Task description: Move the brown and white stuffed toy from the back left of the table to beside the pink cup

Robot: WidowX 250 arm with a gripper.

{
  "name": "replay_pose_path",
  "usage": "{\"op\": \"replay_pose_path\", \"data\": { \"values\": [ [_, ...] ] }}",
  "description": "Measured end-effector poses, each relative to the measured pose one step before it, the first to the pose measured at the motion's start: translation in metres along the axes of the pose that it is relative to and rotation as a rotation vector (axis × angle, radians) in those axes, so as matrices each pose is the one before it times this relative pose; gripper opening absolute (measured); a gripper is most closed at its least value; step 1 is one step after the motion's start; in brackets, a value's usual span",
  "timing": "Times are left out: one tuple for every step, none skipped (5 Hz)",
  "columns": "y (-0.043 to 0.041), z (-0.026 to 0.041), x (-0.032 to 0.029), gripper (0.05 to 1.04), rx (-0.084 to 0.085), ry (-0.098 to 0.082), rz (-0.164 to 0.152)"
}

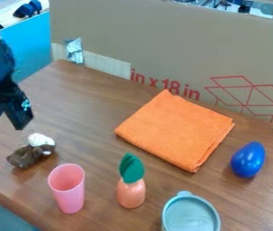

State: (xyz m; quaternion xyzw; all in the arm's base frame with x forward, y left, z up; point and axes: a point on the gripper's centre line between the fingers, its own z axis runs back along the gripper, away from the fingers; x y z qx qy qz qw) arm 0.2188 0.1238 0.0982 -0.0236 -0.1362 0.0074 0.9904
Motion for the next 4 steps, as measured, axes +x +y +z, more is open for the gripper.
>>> {"op": "replay_pose_path", "data": {
  "values": [
    [-0.0073, -0.00883, 0.01935, 1.003, 0.0233, -0.0001, -0.1989],
    [-0.00379, 0.00215, 0.0101, 1.003, -0.0179, 0.0107, -0.0459],
    [-0.00003, -0.00076, 0.02076, 1.002, -0.0168, -0.0008, -0.0225],
    [-0.00503, -0.00323, 0.01772, 1.003, 0.0019, 0.0088, 0.0168]
  ]
}}
